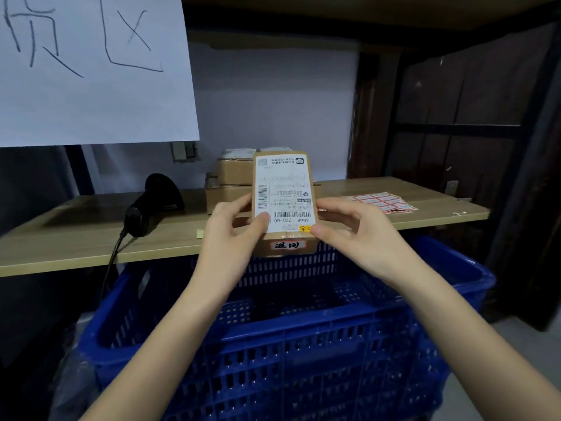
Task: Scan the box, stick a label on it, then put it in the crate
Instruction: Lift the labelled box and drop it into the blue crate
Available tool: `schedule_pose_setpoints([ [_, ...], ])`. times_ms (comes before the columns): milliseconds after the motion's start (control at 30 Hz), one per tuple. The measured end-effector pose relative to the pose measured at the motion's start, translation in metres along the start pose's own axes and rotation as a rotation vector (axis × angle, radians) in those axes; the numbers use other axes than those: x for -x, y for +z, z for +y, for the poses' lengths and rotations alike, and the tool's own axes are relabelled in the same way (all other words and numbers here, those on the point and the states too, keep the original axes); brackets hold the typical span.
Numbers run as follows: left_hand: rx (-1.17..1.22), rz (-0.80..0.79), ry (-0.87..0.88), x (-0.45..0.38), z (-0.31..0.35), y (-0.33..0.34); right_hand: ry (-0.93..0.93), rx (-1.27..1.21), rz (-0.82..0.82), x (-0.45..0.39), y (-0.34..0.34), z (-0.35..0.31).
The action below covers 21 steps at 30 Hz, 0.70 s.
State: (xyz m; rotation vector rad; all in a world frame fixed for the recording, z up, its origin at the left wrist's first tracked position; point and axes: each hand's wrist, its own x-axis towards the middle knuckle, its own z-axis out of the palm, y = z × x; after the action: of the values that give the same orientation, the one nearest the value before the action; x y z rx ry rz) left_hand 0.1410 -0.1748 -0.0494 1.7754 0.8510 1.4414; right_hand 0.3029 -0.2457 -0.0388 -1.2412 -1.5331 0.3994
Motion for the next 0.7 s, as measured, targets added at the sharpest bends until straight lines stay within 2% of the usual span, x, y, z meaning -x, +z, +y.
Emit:
schedule_pose_setpoints([
  [367, 0.012, -0.041, -0.025, 0.004, 0.007, 0.031, 0.054, -0.036, 0.055, 0.011, -0.032, 0.014],
  [700, 0.042, -0.043, -0.059, 0.007, 0.018, 0.112, 0.073, -0.104, 0.000, 0.012, -0.108, 0.062],
])
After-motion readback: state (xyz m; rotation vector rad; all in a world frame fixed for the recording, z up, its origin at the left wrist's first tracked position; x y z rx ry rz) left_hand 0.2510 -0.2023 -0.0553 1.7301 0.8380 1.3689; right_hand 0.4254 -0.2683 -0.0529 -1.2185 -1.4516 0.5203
